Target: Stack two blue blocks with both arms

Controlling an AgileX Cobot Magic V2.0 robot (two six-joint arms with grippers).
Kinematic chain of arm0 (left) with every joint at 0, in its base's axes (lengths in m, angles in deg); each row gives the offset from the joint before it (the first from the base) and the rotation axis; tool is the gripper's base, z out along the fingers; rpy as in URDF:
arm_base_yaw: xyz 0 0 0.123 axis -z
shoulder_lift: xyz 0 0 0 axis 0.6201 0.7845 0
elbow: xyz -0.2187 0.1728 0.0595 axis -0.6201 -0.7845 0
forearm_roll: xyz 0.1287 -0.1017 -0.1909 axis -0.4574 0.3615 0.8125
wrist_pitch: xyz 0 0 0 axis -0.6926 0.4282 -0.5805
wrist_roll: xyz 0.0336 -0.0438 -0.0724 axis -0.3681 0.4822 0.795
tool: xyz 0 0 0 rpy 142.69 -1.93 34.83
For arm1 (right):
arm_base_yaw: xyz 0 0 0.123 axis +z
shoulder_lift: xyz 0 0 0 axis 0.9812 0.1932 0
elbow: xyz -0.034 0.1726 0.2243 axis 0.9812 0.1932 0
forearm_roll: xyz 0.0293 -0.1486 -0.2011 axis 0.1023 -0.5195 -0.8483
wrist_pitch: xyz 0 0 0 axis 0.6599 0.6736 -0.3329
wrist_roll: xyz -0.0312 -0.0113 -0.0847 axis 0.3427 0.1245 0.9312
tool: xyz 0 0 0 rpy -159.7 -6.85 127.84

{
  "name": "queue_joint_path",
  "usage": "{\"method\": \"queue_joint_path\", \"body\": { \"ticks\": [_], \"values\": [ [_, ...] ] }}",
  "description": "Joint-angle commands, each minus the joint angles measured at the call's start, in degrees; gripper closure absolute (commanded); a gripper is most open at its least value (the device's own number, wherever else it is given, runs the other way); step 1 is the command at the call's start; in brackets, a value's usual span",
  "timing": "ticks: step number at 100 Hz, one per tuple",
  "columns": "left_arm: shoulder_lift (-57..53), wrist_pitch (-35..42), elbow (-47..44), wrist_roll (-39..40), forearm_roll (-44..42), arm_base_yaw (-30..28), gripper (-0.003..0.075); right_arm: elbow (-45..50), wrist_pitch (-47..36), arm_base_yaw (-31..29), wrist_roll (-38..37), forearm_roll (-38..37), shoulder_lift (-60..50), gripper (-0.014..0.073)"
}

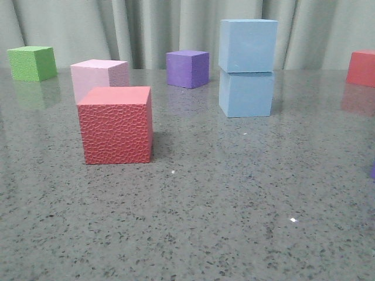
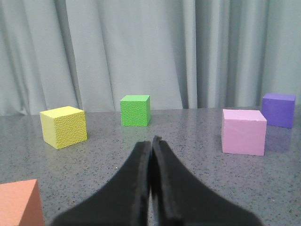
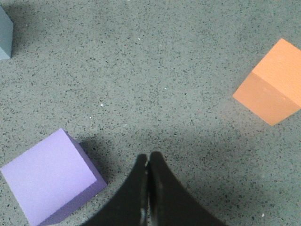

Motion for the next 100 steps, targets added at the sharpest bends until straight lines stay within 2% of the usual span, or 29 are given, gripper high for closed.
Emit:
{"method": "queue_joint_path", "body": {
  "ticks": [1, 59, 74, 100],
  "values": [
    [-1.78, 4.75, -2.36, 0.67, 0.52, -0.12, 0.0739, -1.47, -3.45, -0.33, 0.45, -0.74, -0.30, 0.0716],
    [-1.78, 4.75, -2.36, 0.67, 0.52, -0.12, 0.0739, -0.79, -4.80, -0.33, 0.45, -0.80, -1.12, 0.0716],
    [-1.78, 4.75, -2.36, 0.67, 0.52, -0.12, 0.0739, 2.41, -11.05, -0.33, 0.45, -0.75, -4.88, 0.0716],
    [-1.78, 4.75, -2.36, 0.67, 0.52, -0.12, 0.0739, 13.24, -21.66, -0.33, 2.20, 0.41, -16.36, 0.0716]
  ]
}}
